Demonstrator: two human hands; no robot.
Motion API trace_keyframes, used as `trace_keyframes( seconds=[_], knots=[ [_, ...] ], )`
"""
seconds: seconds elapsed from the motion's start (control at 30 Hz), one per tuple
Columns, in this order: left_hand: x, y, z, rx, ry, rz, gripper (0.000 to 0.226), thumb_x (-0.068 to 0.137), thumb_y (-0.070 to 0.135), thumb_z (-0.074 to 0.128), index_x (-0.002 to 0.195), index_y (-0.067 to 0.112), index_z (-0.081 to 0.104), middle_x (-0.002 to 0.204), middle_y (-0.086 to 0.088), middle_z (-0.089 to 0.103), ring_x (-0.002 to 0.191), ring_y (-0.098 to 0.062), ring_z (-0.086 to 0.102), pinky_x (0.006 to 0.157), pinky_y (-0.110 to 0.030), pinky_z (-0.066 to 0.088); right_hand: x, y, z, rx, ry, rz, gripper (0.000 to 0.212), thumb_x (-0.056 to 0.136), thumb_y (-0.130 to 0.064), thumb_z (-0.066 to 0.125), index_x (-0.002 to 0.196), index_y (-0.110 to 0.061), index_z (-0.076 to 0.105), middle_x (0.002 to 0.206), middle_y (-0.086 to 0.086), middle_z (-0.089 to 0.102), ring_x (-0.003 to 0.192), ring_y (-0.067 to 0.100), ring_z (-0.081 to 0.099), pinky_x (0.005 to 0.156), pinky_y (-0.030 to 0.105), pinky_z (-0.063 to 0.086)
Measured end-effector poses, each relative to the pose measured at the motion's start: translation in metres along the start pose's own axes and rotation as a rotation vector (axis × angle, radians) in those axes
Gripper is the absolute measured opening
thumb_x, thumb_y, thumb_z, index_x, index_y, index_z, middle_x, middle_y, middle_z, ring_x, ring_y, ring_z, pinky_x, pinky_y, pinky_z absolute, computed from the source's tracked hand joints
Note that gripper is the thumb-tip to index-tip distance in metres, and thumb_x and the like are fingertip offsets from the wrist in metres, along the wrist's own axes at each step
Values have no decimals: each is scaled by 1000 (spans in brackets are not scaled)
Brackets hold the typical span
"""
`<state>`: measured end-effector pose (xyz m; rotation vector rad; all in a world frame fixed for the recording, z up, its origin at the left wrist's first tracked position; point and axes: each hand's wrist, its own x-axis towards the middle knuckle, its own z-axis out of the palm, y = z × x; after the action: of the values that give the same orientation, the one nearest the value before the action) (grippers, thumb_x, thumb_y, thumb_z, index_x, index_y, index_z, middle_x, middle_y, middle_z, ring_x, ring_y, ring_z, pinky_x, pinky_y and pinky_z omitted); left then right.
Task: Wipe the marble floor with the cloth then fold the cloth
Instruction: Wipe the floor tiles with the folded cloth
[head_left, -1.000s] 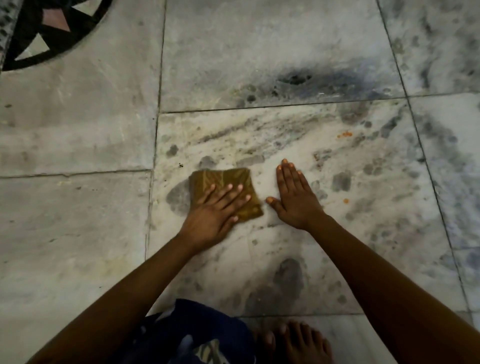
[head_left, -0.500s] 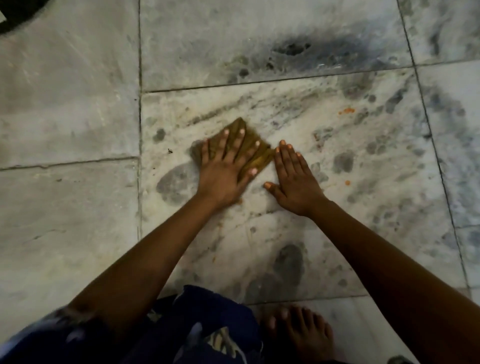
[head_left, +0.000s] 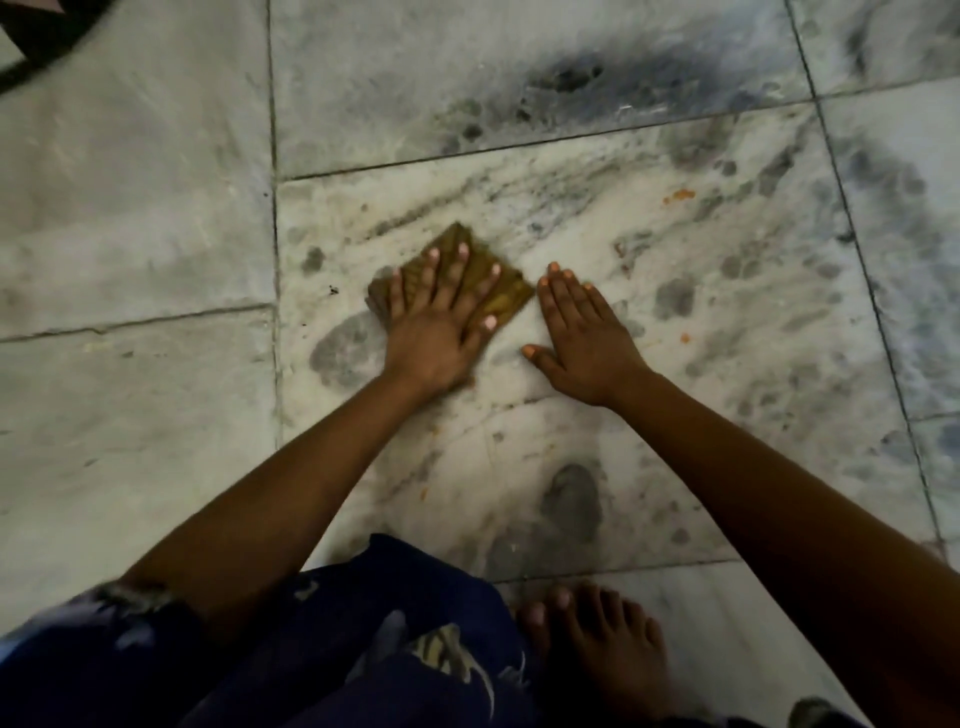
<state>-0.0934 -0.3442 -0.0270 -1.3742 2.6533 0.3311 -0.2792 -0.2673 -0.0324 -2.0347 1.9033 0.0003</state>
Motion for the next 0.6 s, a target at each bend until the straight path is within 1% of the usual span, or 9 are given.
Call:
trace_keyframes(
  seconds=[0.07, 0.1, 0.17, 0.27, 0.33, 0.4, 0.47, 0.53, 0.6],
  knots=[
    [-32, -10, 6, -1, -20, 54, 57, 89, 59, 10, 144, 43, 3, 158, 4, 0, 145, -25, -4, 111, -50, -9, -9, 5, 0, -15, 5, 3, 89, 78, -60, -4, 149, -6, 2, 157, 14, -3, 146, 26, -5, 112, 30, -13],
    [-42, -22, 6, -9, -25, 35, 58, 88, 60, 9, 143, 43, 3, 157, 6, -1, 145, -23, -4, 112, -49, -9, -14, 7, 0, -19, 7, 9, 87, 79, -60, -5, 149, -9, 0, 158, 12, -5, 145, 26, -6, 111, 31, -15],
    [-43, -44, 0, -21, -22, -64, 60, 88, 62, 9, 144, 43, 2, 156, 8, -5, 145, -22, -5, 111, -49, -8, -28, 14, -1, -4, 24, 41, 83, 81, -59, -3, 149, -12, 0, 158, 10, -6, 145, 26, -9, 111, 32, -16],
    [4, -48, -13, -64, 0, -227, 58, 94, 57, 20, 147, 39, 6, 158, 5, -7, 145, -23, -9, 111, -53, -8, -50, 27, -6, 13, 48, 99, 81, 83, -59, -1, 149, -13, -1, 158, 8, -7, 145, 25, -9, 112, 33, -14],
    [45, -27, -20, -111, 3, -261, 56, 98, 51, 23, 148, 37, 4, 158, 2, -9, 144, -25, -13, 111, -55, -9, -62, 39, -7, -1, 56, 136, 81, 83, -59, -1, 149, -12, -1, 158, 8, -7, 145, 23, -9, 113, 33, -11],
    [72, 4, -23, -111, -20, -207, 56, 98, 50, 22, 148, 36, 1, 158, 1, -12, 144, -25, -15, 110, -57, -9, -72, 52, -8, 2, 73, 193, 82, 83, -60, -1, 149, -10, -1, 158, 9, -6, 143, 18, -11, 113, 31, -11],
    [73, 36, -18, -87, -39, -101, 56, 98, 50, 21, 148, 35, 0, 158, 1, -12, 144, -25, -15, 110, -57, -9, -77, 62, -9, 24, 86, 246, 84, 82, -60, -1, 148, -8, -1, 157, 10, -6, 142, 15, -12, 112, 28, -14],
    [50, 61, -6, -49, -34, 51, 56, 96, 54, 16, 147, 36, 2, 158, 1, -8, 144, -25, -12, 111, -55, -10, -77, 71, -10, 43, 99, 292, 86, 81, -61, 0, 148, -6, 1, 157, 12, -4, 144, 19, -9, 111, 27, -14],
    [20, 69, 4, -13, -17, 194, 57, 92, 56, 10, 145, 39, 3, 158, 3, -2, 145, -24, -6, 111, -50, -12, -73, 81, -11, 58, 136, 339, 86, 82, -61, 2, 148, -5, 2, 157, 13, -3, 145, 22, -5, 113, 29, -12]
  ],
)
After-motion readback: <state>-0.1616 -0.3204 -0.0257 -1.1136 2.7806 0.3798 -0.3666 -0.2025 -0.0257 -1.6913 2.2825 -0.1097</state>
